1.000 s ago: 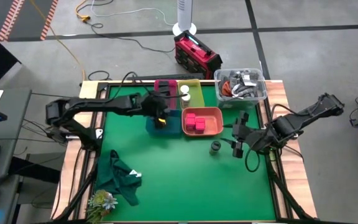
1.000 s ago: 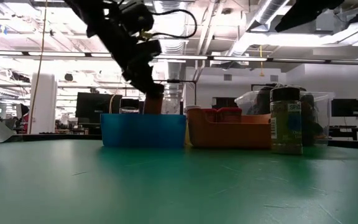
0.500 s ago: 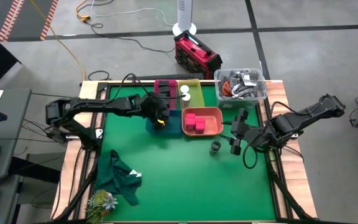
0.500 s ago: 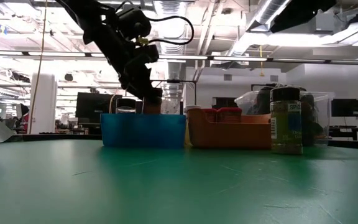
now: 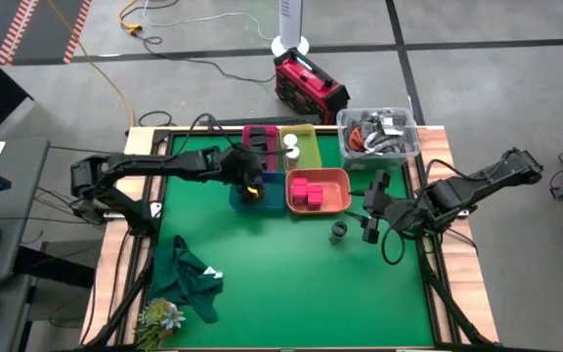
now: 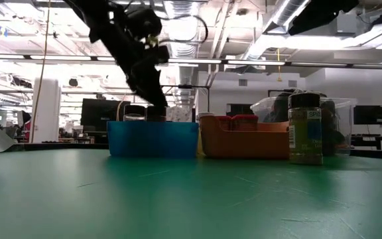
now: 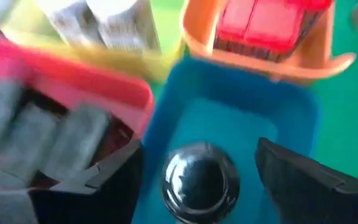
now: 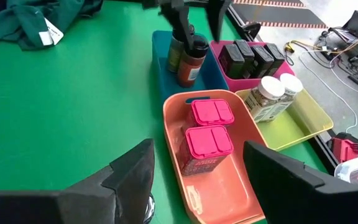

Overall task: Sort spices by type
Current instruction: Put the brown seasoning bottle into the blue bin

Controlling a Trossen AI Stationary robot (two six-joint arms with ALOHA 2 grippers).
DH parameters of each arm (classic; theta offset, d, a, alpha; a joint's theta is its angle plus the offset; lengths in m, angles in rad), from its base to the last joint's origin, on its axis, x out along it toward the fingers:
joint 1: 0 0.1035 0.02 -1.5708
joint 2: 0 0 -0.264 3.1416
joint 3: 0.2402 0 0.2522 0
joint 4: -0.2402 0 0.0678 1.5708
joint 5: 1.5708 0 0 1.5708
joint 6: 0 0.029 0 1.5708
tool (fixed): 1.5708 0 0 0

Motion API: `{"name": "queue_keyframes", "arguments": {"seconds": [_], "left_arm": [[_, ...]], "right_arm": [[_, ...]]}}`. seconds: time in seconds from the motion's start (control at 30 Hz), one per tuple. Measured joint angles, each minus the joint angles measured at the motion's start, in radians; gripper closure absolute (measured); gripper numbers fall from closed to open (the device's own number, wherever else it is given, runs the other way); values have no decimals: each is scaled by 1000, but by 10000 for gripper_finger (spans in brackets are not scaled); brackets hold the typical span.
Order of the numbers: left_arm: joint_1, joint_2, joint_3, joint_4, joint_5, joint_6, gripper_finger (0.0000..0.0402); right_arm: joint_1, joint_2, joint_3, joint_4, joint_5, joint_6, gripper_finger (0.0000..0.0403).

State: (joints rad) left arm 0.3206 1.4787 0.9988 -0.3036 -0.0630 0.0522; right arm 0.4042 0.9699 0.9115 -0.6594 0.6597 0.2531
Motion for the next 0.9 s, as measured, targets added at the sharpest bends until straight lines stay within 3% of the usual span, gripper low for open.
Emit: {"name": "queue_keyframes", "arguments": {"seconds": [0.23, 0.43, 0.57, 0.73, 0.9], "left_arm": [[-18, -58, 153, -95, -19, 113, 105], [-120, -58, 170, -99, 4, 131, 105], [-200, -90, 93, -34, -89, 193, 117], [-240, -196, -55, 156, -104, 224, 143], [-248, -323, -129, 205, -105, 204, 156]], "right_arm": [[0, 0, 0, -10, -2, 1, 129], [-1, 1, -55, 35, -6, 18, 129], [-16, 14, -96, 102, -39, 58, 129], [-28, 84, -100, 103, -75, 139, 129], [-85, 213, -31, 32, -242, 137, 125]]}}
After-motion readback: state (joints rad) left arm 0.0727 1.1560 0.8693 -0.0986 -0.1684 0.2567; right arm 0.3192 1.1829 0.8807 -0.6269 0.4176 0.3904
